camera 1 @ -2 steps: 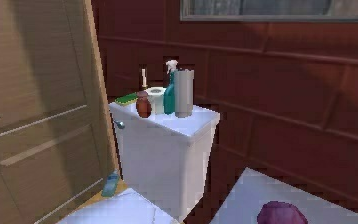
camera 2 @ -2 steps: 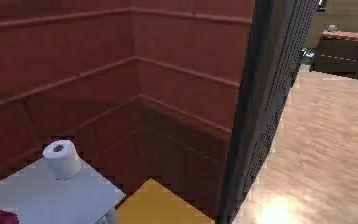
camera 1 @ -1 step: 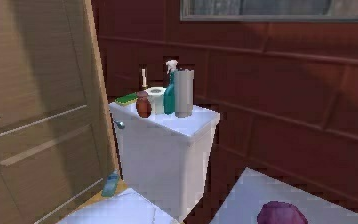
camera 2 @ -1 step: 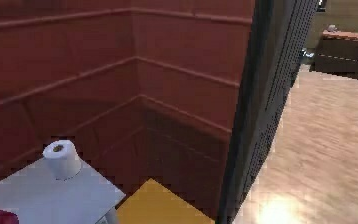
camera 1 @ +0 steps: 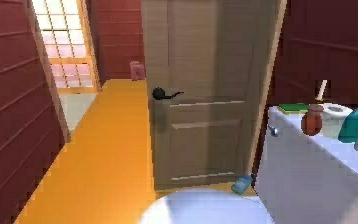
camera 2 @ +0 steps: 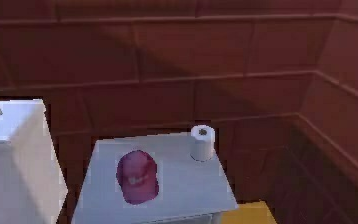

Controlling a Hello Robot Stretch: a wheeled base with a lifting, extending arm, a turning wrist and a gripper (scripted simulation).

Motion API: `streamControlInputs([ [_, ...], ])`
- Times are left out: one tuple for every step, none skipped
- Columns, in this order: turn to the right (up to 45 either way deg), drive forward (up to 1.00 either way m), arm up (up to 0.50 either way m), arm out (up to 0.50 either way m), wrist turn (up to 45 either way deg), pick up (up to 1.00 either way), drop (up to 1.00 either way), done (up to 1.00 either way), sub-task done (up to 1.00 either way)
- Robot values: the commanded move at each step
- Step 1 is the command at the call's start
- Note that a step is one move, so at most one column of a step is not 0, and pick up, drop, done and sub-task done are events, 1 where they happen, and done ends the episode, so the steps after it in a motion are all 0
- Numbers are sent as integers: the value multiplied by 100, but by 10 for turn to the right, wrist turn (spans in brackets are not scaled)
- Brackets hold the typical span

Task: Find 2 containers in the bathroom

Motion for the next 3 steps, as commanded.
streamControlInputs([
  [-450, 0, 0, 0, 0, 0, 0, 0, 0],
  [-150, 0, 0, 0, 0, 0, 0, 0, 0],
  [0, 75, 0, 0, 0, 0, 0, 0, 0],
])
